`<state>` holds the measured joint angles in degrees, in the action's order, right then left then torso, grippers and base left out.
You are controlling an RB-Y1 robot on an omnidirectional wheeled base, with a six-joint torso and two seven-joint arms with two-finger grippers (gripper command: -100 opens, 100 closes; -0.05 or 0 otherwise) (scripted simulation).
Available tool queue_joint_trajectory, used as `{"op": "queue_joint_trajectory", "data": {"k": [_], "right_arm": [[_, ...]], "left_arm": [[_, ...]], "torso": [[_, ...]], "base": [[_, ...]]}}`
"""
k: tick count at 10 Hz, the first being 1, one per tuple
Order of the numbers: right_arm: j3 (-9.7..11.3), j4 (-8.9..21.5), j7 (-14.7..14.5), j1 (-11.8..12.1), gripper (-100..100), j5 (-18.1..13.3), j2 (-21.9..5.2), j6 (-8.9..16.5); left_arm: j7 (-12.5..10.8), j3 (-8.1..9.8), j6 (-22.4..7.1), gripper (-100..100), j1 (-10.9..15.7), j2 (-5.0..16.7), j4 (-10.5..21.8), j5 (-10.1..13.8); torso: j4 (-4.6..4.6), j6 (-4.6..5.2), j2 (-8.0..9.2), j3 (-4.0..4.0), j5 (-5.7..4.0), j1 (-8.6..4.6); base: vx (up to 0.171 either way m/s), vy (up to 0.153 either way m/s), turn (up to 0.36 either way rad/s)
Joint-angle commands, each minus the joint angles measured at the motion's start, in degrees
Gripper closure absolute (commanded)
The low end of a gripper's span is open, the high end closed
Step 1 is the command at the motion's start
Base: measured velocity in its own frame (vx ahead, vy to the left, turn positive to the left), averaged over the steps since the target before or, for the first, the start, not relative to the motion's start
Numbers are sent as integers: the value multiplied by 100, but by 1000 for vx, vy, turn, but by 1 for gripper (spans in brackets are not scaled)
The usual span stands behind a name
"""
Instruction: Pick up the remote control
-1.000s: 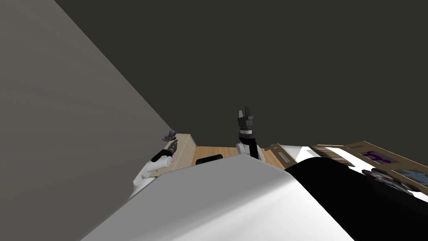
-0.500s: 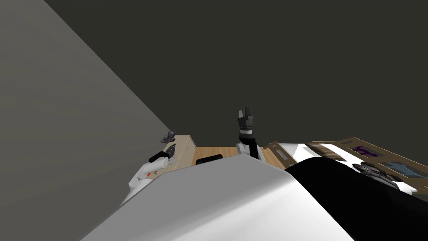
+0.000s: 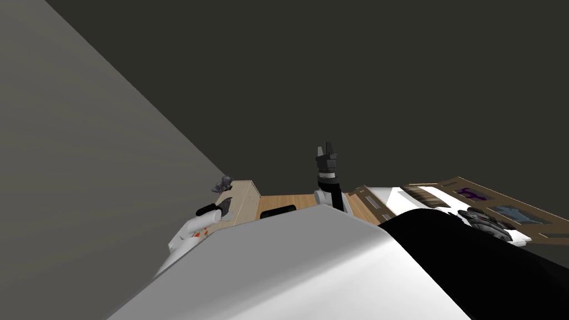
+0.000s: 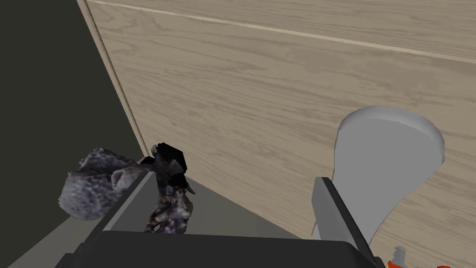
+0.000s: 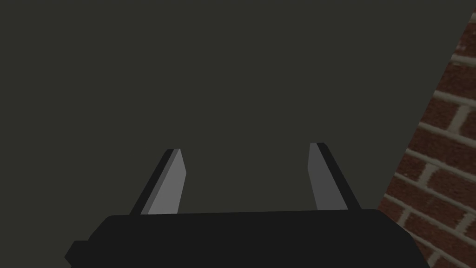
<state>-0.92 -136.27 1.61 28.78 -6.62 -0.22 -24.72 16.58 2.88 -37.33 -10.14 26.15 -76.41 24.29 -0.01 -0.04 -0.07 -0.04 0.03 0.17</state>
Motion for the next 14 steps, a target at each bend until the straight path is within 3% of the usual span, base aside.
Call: {"op": "queue_joint_trajectory", "data": {"k": [1, 6, 14], "right_arm": [[0, 0, 0, 0, 0, 0, 0, 0], [0, 0, 0, 0, 0, 0, 0, 0], [0, 0, 0, 0, 0, 0, 0, 0]], "left_arm": [[96, 25, -210, -100, 35, 90, 156, 152], [427, 186, -910, -100, 200, 252, 840, 518], [790, 375, -1618, -100, 375, 384, 1561, 904]], "torso": [[0, 0, 0, 0, 0, 0], [0, -1, 2, 1, -1, -5], [-1, -1, -3, -2, 1, 2]], "base": [[15, 37, -51], [14, 40, -53], [19, 42, -42]]}}
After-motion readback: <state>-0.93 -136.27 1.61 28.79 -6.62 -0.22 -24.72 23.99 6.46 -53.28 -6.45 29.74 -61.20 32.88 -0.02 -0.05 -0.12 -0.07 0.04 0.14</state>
